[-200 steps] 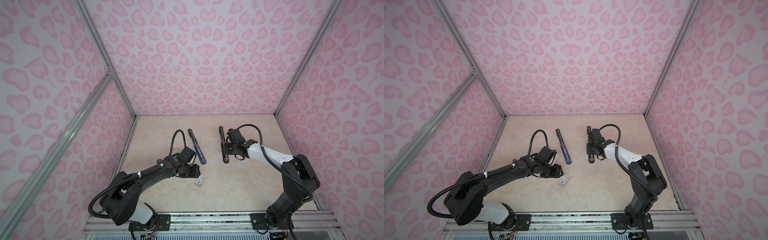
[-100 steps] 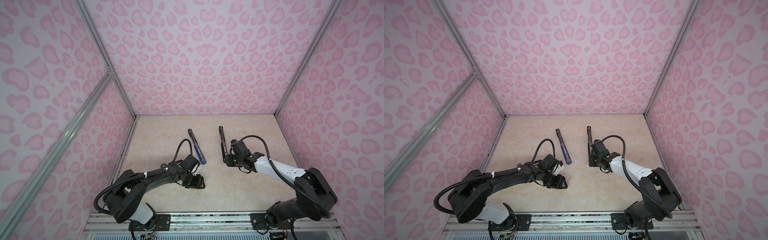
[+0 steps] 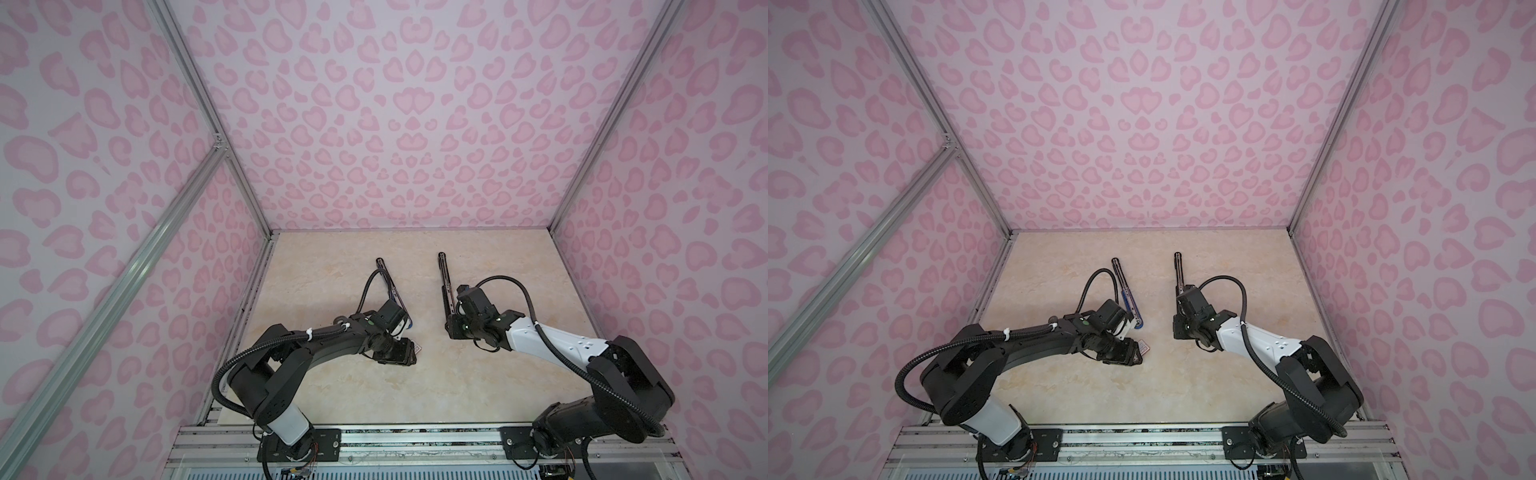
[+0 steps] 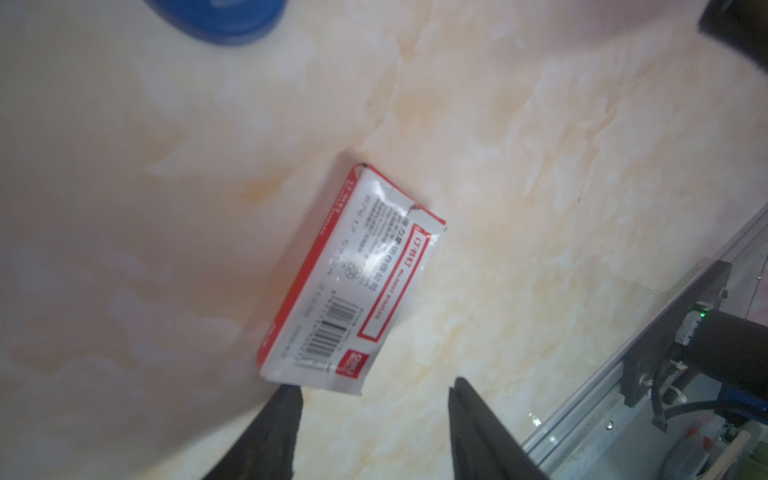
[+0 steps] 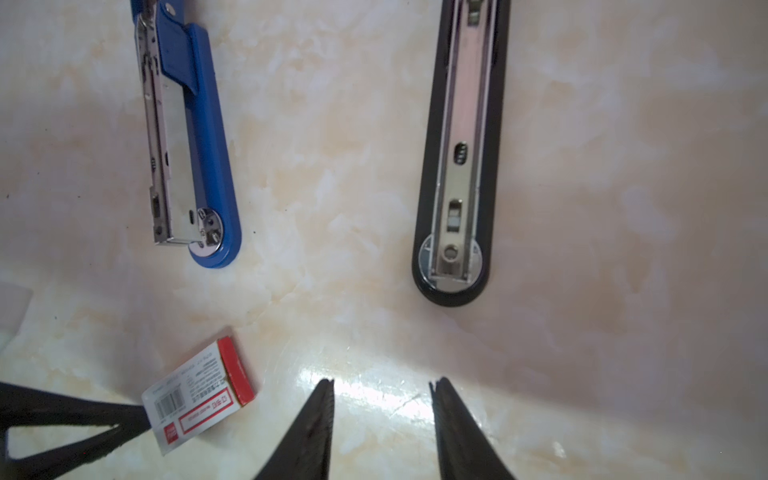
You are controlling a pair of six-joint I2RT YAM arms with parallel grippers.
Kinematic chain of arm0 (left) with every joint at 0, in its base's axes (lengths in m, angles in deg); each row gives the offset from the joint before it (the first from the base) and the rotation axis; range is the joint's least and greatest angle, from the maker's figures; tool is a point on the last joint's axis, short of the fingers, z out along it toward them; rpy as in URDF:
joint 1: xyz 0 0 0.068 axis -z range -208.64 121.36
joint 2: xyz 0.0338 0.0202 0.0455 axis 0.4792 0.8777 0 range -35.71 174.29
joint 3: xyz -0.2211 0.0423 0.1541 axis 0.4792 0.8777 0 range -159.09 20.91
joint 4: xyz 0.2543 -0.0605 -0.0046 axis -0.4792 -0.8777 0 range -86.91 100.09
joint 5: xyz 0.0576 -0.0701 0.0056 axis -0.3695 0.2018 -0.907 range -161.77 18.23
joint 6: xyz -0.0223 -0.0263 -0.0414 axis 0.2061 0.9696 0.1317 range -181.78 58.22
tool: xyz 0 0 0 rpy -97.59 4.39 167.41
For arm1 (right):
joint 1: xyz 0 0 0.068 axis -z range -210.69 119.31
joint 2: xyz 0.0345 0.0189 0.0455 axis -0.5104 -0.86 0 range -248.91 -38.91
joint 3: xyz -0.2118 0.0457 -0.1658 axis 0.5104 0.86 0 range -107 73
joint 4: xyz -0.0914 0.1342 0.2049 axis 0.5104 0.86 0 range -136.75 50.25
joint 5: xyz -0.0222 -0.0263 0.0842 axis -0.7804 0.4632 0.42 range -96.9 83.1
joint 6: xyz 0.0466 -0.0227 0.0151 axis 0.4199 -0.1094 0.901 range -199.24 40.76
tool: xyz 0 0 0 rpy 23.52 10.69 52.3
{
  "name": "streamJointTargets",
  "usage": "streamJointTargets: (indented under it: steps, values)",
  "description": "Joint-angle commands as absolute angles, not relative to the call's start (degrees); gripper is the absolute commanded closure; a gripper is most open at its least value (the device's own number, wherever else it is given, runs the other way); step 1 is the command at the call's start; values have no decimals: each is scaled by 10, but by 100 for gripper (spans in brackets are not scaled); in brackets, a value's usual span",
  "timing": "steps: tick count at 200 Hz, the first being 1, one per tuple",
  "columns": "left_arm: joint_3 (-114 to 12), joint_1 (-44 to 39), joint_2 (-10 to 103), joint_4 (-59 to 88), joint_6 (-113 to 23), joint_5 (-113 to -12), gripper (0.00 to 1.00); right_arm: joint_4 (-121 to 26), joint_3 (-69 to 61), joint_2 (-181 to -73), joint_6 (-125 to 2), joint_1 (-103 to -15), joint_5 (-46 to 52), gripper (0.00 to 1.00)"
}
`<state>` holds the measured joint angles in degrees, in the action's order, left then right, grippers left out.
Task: Load the staples into the stapler
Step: 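Lower the left gripper onto the red-and-white staple box, then grip the staple box with the left gripper while the right grips its other end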
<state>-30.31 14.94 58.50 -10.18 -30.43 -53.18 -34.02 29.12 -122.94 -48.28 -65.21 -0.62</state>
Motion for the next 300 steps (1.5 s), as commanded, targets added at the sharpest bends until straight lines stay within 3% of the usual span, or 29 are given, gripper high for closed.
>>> streamJointTargets:
  steps: [1,66,133,216,300]
  values:
    - [-321,143,591,-100,-317,-575,40,-368,302,-1230,-472,-660,12,60]
    - [-346,128,616,-75,-312,-571,40,-389,295,-1279,-476,-704,26,63]
    - [-285,118,547,-86,-286,-585,41,-395,260,-1347,-479,-747,32,64]
    - [-244,93,537,-65,-274,-555,44,-381,255,-1346,-485,-787,51,66]
    - [-258,88,582,-53,-281,-541,59,-395,289,-1320,-466,-754,43,66]
